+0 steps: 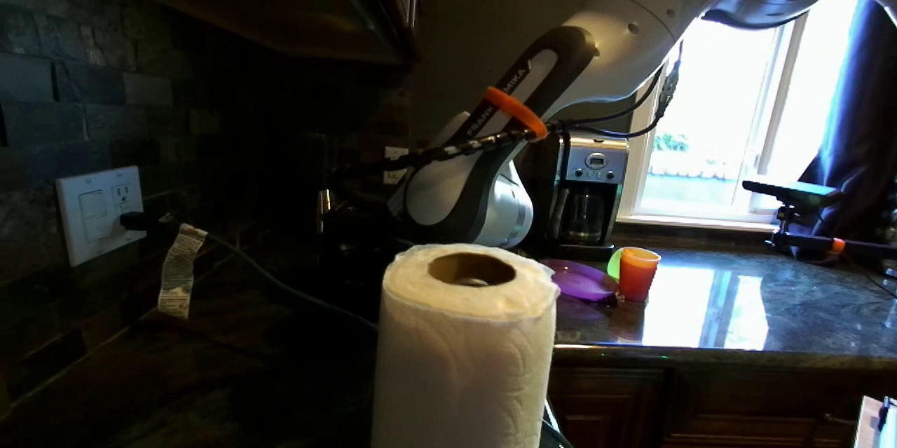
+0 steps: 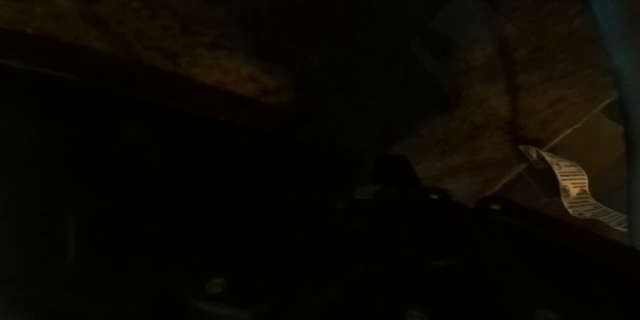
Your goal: Move the toaster slightly to the right
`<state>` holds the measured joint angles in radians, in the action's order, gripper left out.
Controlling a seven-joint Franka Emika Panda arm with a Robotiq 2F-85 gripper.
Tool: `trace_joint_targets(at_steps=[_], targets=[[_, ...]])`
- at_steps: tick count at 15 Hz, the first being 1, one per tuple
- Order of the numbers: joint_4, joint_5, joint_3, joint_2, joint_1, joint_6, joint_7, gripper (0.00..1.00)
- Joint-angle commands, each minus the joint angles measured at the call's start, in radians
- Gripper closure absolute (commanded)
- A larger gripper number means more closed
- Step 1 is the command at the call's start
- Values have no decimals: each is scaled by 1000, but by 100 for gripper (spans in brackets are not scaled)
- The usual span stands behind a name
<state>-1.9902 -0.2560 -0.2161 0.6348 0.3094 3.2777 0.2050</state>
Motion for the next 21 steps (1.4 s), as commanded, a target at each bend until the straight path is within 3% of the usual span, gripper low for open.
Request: trace_joint_targets(at_steps=[1, 5, 7, 11, 13, 18, 21], targets=[[80, -22, 83, 89, 78, 90, 57, 100], [137, -19, 75, 160, 86, 182, 66, 100], [152, -67, 167, 171, 170, 193, 72, 100], [155, -270, 435, 174, 418, 124, 81, 100], [172, -327, 539, 206, 509, 108, 92, 100], [216, -399, 721, 293, 660, 57, 134, 100], [256, -410, 779, 364, 692, 96, 159, 100]])
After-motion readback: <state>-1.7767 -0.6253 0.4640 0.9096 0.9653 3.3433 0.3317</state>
